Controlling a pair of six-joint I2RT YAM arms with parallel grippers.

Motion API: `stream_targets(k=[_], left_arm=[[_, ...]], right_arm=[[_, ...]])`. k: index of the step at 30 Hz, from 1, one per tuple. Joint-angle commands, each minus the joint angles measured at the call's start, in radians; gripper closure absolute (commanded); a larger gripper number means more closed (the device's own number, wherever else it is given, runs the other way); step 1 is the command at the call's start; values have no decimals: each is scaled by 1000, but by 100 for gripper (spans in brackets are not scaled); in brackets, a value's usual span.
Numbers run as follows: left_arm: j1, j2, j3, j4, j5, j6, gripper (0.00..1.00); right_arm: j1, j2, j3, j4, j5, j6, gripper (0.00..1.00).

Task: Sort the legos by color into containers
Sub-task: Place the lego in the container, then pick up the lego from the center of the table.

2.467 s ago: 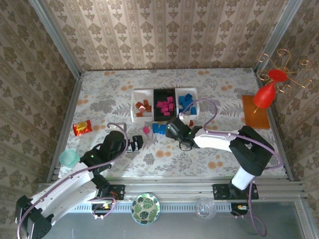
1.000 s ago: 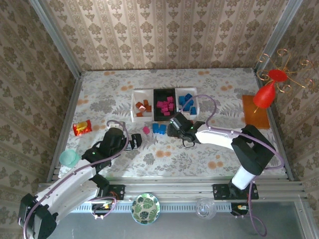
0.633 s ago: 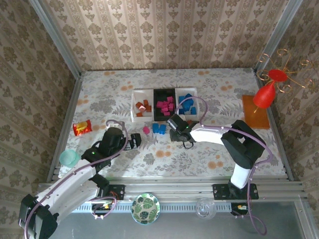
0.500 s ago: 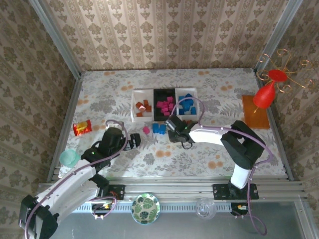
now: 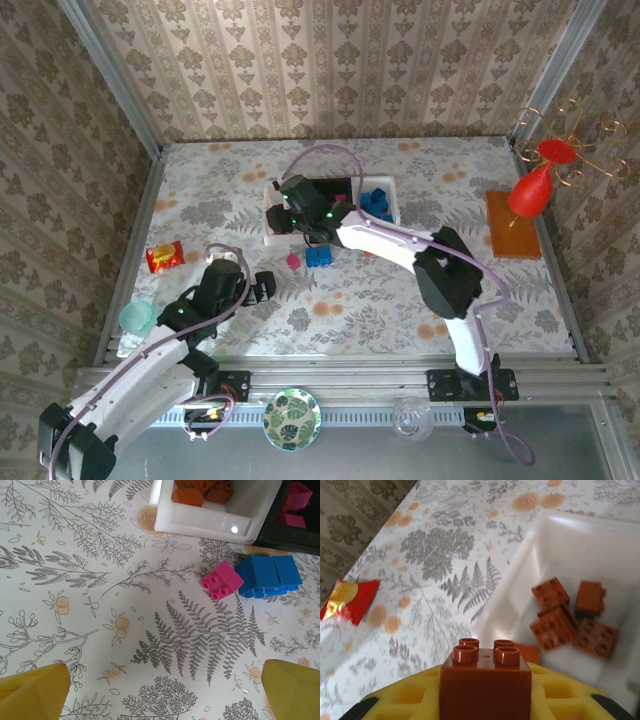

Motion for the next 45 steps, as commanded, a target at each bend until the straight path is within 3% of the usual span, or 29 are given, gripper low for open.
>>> stream_targets(k=[1, 2, 4, 5, 8, 14, 20, 24, 27, 32, 37, 45], left_arm=[[10, 18, -2, -3, 31, 5, 1], [12, 31, -3, 10, 45, 9, 1], [22, 60, -2, 41, 78, 13, 1], [26, 77, -2, 57, 91, 13, 1], [38, 115, 2, 89, 108, 14, 1], [54, 102, 0, 109, 126, 22, 0], [62, 85, -28, 136, 145, 18, 0], [69, 96, -46, 156, 153, 11, 0], [74, 100, -50, 163, 154, 8, 0], [81, 119, -42, 172, 162, 11, 0], [82, 137, -37, 178, 172, 7, 0], [84, 131, -34, 172, 175, 7, 0]], right_arm=[[-23, 109, 125, -90, -6, 9, 65], [-29, 129, 156, -97, -6, 15, 61], [-42, 146, 195, -103, -13, 24, 38], [-46, 140, 198, -98, -17, 26, 32], [-53, 81, 162, -84, -13, 18, 27], [-43, -196, -193, 9, 33, 68, 26], [-51, -479, -600, 16, 198, 157, 26], [-132, -565, -750, -78, 231, 203, 25], [-167, -595, -843, -33, 183, 183, 28], [-181, -532, -830, -35, 163, 136, 33], [-176, -517, -821, 46, 172, 81, 48], [-183, -410, -705, -6, 218, 16, 52]])
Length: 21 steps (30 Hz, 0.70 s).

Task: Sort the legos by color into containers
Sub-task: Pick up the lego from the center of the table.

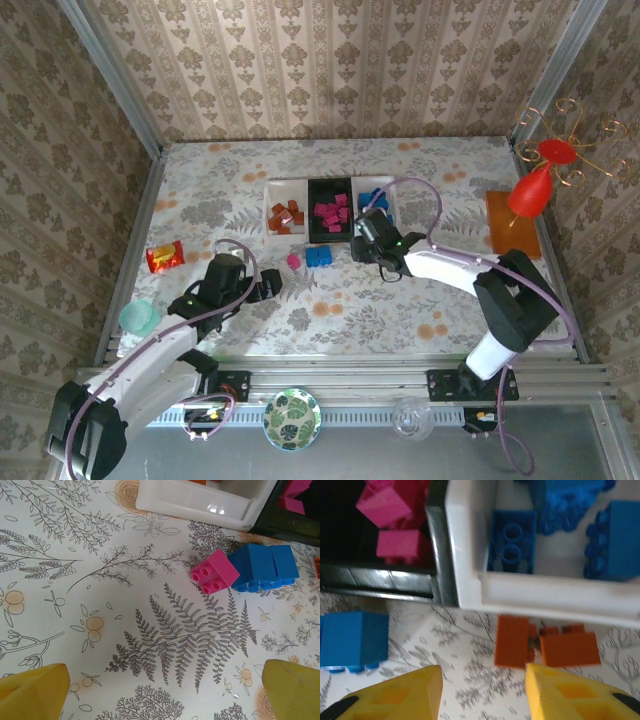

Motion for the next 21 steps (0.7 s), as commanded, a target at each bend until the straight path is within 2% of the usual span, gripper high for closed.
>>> stream_targets(k=[1, 9, 14, 18, 21], left_arm=[[7, -6, 9, 2, 15, 6, 0], [11, -33, 4, -15, 12, 8, 0], [14, -43, 6, -24, 12, 9, 0], [17, -53, 4, -29, 10, 8, 0], [17, -57, 5, -36, 12, 8, 0]], right_arm=[[-2, 64, 58, -27, 55, -44, 52], [0, 136, 90, -90, 163, -41, 56], [3, 199, 132, -118, 158, -44, 57], [10, 231, 151, -143, 177, -33, 63], [11, 249, 167, -183, 203, -31, 63]])
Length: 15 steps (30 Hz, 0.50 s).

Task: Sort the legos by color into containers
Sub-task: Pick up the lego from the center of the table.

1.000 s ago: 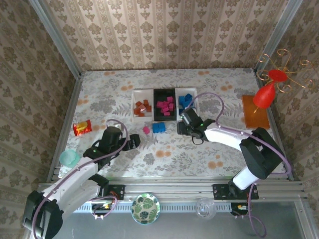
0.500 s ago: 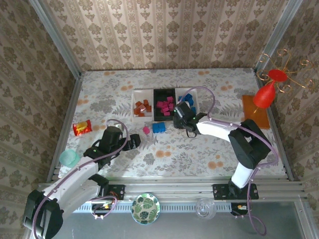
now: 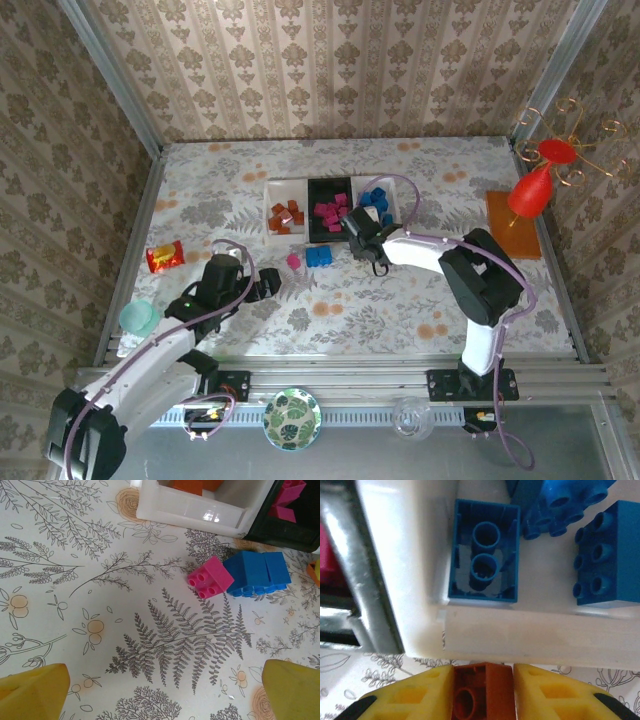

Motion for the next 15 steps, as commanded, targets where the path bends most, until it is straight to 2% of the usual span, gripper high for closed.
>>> stream_targets(k=[1, 4, 8, 15], left_arm=[[10, -19, 5, -29, 11, 9, 0], [10, -26, 4, -32, 10, 9, 0], [12, -29, 4, -34, 9, 6, 0], [15, -48, -2, -46, 0, 5, 0]], right_arm=[[7, 34, 20, -97, 52, 3, 63], [7, 36, 13, -93, 51, -2, 64], [8, 14, -21, -22, 5, -23, 73], [80, -135, -77, 23, -21, -51, 80]])
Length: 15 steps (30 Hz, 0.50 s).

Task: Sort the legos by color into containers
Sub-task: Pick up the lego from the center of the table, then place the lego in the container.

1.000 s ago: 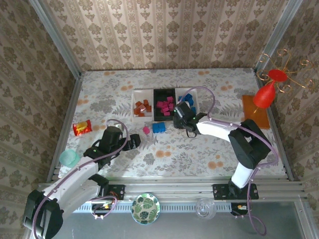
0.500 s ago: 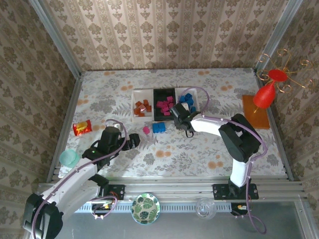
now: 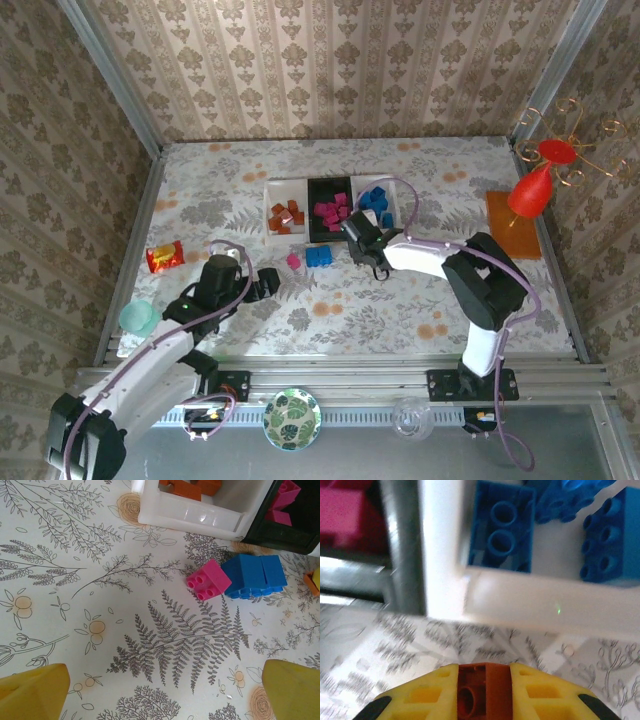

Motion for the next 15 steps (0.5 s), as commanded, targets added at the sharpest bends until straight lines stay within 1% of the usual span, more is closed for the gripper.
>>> stream_targets(k=[1, 5, 7, 10, 13, 15], left_arm=[[10, -20, -2, -27, 1, 5, 0], [13, -19, 5, -35, 0, 9, 0], [14, -28, 9, -53, -10, 10, 0], [16, -49, 6, -66, -20, 10, 0], [18, -61, 5, -80, -15, 5, 0], [19, -62, 10, -97, -11, 3, 0]], right_arm=[[49, -95, -18, -2, -22, -21, 81], [115, -187, -14, -8, -29, -15, 81], [122, -192, 22, 9, -80, 1, 81], [123, -97, 162, 21, -152, 9, 81], [125, 51, 345, 28, -203, -1, 80], [121, 168, 500, -8, -215, -9, 79]])
